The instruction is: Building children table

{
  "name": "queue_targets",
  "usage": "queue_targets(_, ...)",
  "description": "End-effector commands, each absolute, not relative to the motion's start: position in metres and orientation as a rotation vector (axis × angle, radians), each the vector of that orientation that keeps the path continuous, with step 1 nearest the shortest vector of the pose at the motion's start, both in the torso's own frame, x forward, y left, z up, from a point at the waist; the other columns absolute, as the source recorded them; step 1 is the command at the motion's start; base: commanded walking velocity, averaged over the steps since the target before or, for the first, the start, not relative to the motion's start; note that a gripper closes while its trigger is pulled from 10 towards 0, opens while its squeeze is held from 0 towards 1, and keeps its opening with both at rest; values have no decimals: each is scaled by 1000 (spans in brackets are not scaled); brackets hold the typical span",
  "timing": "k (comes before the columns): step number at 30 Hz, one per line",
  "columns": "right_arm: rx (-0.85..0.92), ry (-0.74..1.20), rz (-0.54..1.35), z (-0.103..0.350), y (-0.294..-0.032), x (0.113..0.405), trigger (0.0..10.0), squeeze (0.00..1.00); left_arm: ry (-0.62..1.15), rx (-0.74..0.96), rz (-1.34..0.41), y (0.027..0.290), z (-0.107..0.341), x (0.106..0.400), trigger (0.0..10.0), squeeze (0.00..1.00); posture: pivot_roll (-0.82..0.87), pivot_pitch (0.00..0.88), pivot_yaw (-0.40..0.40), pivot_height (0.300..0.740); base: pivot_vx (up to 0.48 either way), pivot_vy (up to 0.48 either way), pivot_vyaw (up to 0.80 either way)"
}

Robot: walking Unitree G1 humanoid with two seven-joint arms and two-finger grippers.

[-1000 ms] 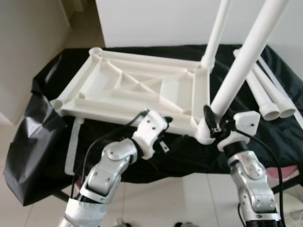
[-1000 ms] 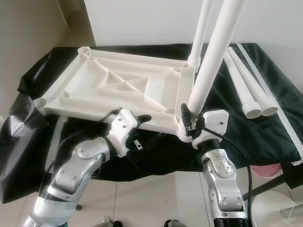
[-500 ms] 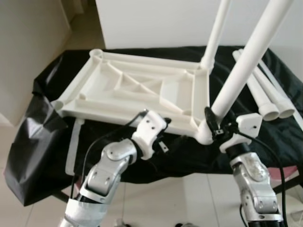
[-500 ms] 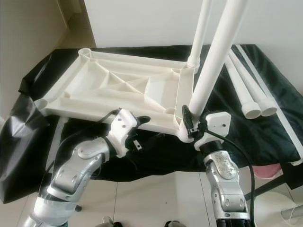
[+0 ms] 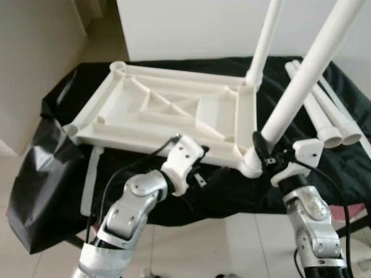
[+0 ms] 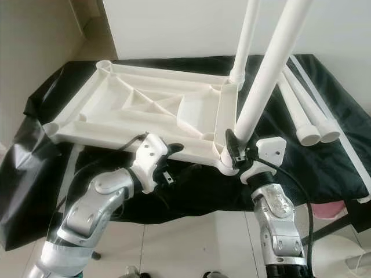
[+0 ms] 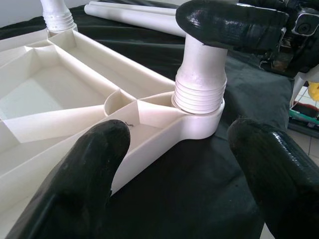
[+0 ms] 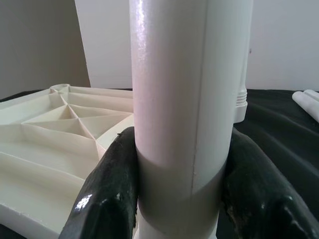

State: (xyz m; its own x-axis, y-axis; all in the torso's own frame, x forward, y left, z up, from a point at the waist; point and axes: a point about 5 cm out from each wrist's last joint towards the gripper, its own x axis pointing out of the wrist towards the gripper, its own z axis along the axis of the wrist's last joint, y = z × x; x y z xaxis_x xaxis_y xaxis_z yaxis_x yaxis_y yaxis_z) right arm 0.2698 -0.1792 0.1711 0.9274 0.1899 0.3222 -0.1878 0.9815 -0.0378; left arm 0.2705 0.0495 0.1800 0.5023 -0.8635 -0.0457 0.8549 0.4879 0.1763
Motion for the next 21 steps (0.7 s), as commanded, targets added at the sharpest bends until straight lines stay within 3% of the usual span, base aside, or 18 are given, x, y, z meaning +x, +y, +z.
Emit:
queue_targets(1,-28,-261,207,157,-182,270,10000,0,-54,175,-1032,48,182,270,10000,0,-55,107,30,740,0,0,0)
queue_targets(6,-139,-269,293,153,-174,267,10000,0,-47,174,-1038,49,183,270,10000,0,-53,107,29,740,0,0,0)
queue_targets(12,-153,-245,313,145,-173,267,10000,0,-45,171,-1038,49,184,269,10000,0,-49,108,27,740,0,0,0)
queue_targets(21,24,-175,262,136,-182,272,10000,0,-43,171,-1043,49,185,268,10000,0,-48,113,29,740,0,0,0)
